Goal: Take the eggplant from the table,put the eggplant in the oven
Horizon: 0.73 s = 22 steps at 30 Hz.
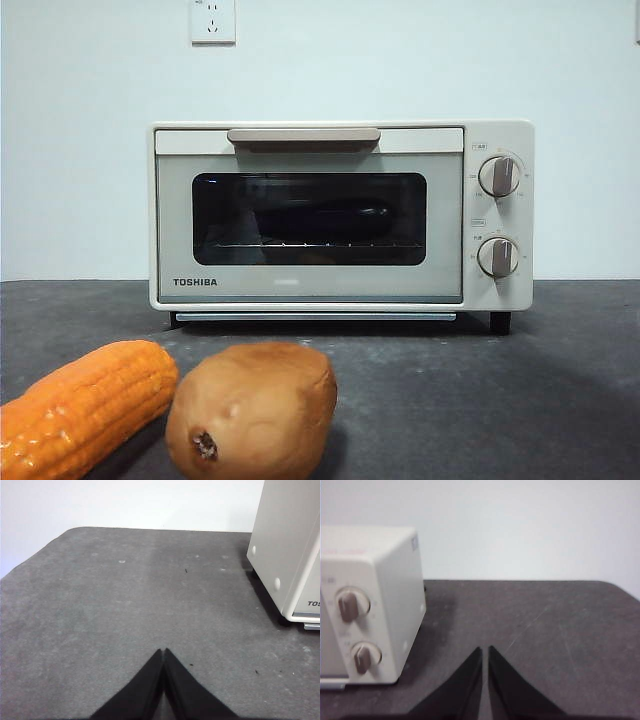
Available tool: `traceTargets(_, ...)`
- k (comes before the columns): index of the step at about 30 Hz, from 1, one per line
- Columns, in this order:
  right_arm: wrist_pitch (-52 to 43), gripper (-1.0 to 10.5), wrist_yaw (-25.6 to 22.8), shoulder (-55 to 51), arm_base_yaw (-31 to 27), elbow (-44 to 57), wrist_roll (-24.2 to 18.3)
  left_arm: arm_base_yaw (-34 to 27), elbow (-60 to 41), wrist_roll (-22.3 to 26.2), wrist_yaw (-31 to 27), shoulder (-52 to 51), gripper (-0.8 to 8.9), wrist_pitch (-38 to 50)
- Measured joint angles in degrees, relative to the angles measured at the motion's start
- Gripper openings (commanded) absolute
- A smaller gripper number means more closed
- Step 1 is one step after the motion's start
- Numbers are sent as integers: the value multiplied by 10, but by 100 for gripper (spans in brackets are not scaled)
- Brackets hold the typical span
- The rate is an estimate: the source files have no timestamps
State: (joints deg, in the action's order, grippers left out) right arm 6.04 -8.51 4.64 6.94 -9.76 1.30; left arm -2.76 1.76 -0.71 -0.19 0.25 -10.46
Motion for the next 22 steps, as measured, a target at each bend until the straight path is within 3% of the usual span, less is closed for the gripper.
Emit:
traceTargets(3,-1,3,56,-18,-29,27,0,0,0,0,0,0,4,0)
traceTargets(9,1,3,115,-43,-56,78,0,0,0,0,0,0,4,0)
traceTargets(22,34,3,117,-43,-63,89,22,0,0,0,0,0,4,0)
